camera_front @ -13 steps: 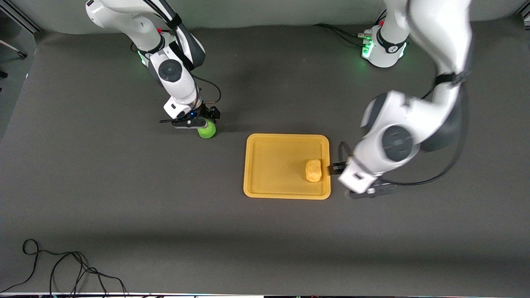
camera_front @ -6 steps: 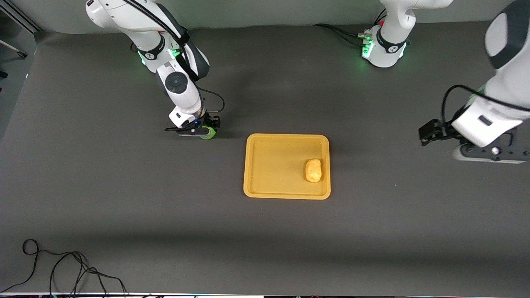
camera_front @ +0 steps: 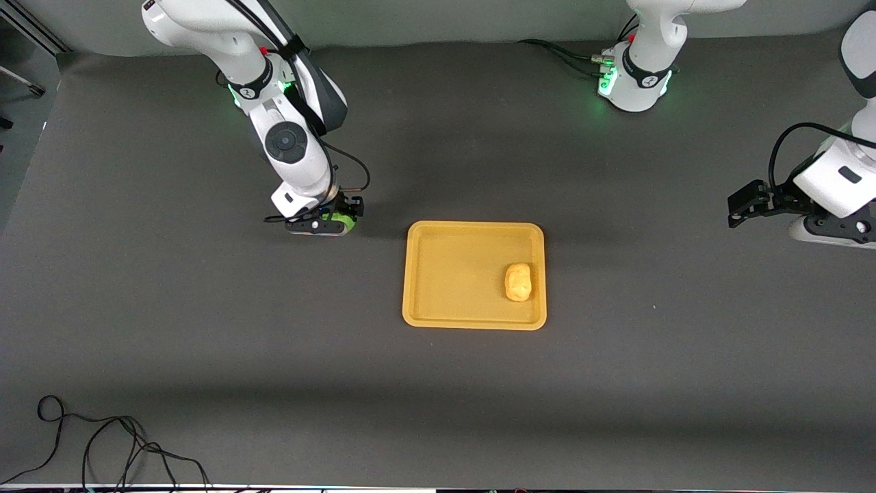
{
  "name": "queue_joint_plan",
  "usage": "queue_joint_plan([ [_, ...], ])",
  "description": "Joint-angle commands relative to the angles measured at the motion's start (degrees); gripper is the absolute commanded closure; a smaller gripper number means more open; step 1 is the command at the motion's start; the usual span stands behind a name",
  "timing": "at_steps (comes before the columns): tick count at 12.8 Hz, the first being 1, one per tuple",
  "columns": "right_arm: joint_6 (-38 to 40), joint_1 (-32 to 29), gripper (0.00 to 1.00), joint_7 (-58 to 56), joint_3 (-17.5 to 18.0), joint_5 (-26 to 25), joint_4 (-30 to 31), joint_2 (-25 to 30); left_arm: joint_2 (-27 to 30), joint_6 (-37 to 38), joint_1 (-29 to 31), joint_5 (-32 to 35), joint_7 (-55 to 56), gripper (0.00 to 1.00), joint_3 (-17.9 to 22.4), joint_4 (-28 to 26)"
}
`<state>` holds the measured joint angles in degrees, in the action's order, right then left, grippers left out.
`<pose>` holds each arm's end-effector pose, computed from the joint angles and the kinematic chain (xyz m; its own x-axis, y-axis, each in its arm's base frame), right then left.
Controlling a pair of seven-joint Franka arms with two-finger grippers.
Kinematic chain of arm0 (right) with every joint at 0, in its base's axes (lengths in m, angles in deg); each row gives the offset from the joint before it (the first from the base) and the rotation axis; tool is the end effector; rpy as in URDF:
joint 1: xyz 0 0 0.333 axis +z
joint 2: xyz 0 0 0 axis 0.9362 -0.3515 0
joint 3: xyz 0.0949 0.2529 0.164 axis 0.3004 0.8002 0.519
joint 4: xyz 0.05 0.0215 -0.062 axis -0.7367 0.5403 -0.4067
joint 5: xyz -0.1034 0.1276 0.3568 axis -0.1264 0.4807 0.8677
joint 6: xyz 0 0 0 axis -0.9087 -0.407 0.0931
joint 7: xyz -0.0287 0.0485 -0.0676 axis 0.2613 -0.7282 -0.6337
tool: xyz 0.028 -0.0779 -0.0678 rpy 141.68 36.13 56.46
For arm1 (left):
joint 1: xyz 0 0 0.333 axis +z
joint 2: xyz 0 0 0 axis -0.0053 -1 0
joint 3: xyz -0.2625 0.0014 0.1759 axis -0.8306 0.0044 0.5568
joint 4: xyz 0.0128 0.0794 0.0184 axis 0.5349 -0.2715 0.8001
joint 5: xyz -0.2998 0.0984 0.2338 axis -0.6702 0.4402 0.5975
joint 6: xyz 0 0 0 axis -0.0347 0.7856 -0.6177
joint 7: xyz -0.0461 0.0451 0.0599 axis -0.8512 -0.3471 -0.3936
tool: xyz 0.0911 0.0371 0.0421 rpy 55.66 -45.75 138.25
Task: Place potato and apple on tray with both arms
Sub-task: 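Release the potato on the tray while the right gripper lowers onto the apple, then close the right gripper on the green apple and lift it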
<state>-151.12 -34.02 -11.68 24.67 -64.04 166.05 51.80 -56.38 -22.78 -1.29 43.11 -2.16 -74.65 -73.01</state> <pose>0.4452 0.2755 0.3036 0.9920 -0.0896 -0.0894 -0.0855 -0.9951 0.0490 0.5676 -0.0186 0.5583 0.9912 -0.1275 0.0366 -0.1276 -0.9918 0.0023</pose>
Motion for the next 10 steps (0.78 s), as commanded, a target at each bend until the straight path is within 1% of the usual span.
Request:
queue_joint_plan([
  [1,21.8,0.1,0.54,-0.7,-1.3,-0.3,-15.3,4.1,-0.3,1.1,0.9,-0.8,-1.4,0.00,0.0,-0.4],
  [2,28.2,0.2,0.54,-0.7,-1.4,-0.2,-21.6,4.1,-0.5,1.5,1.0,-0.6,-1.6,0.00,0.1,-0.5],
  [3,31.9,0.2,0.54,-0.6,-1.3,0.3,-26.4,4.0,-0.5,1.4,1.8,0.1,-1.7,0.00,0.1,-0.6],
  [5,33.3,0.8,0.54,0.5,-0.9,0.6,-34.0,1.8,-0.3,1.1,2.9,0.1,-4.2,0.00,0.1,-0.6],
  [6,33.3,1.2,0.54,2.4,-0.3,0.8,-38.3,-1.6,-0.4,1.1,3.0,0.1,-5.0,0.00,0.1,-0.6],
  [7,33.6,2.9,0.54,6.0,0.1,1.3,-44.0,-5.8,-0.4,0.8,3.0,0.1,-5.0,0.00,0.1,-0.6],
  [10,38.4,8.9,0.54,16.5,0.3,1.9,-63.4,-20.8,-0.4,1.9,2.9,-0.1,-5.0,0.00,0.1,1.3],
])
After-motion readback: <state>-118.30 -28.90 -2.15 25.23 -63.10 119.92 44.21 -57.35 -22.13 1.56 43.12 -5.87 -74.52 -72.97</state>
